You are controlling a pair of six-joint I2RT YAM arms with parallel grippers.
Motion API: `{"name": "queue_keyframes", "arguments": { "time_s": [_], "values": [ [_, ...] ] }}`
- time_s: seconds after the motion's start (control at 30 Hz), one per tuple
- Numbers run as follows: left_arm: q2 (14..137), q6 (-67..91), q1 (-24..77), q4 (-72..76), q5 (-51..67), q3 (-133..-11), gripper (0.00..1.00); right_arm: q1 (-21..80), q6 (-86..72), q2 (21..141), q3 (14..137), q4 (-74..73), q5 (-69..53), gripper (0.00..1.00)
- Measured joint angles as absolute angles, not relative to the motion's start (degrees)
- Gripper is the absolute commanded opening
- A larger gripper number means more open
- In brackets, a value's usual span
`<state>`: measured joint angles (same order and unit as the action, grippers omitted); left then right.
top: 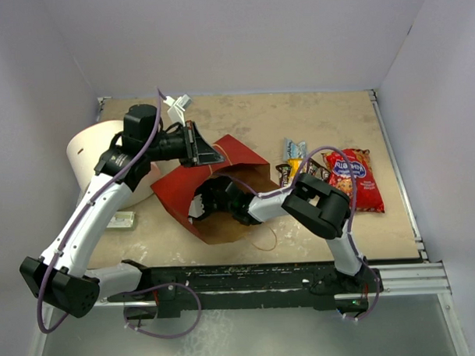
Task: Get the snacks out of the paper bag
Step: Take out the snack from the paper bag.
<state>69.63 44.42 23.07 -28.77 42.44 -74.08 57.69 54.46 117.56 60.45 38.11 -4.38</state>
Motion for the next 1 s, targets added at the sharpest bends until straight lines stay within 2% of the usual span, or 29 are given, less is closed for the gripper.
{"name": "queue_keyframes", "arguments": {
  "time_s": [0.1, 0.17, 0.33, 0.53, 1.0],
  "values": [
    [69.7, 44.1, 23.1, -29.8, 42.4, -74.3, 0.00, 57.7, 56.1, 119.6, 62.5, 38.5, -4.7, 0.45],
    [69.8, 43.9, 23.1, -30.7, 42.4, -74.4, 0.00, 57.7, 56.5, 120.9, 63.8, 39.0, -4.5, 0.16],
    [69.8, 43.5, 23.1, -33.9, 41.0, -74.7, 0.00, 57.8, 55.1, 123.9, 67.0, 38.8, -3.4, 0.02],
    [69.3, 42.3, 23.1, -38.8, 36.7, -75.9, 0.00, 57.8, 54.0, 122.5, 66.5, 37.7, -2.9, 0.00],
    [66.3, 40.8, 23.0, -38.8, 31.3, -75.9, 0.00, 57.8, 42.8, 99.2, 50.0, 34.3, -5.3, 0.00]
  ]
}}
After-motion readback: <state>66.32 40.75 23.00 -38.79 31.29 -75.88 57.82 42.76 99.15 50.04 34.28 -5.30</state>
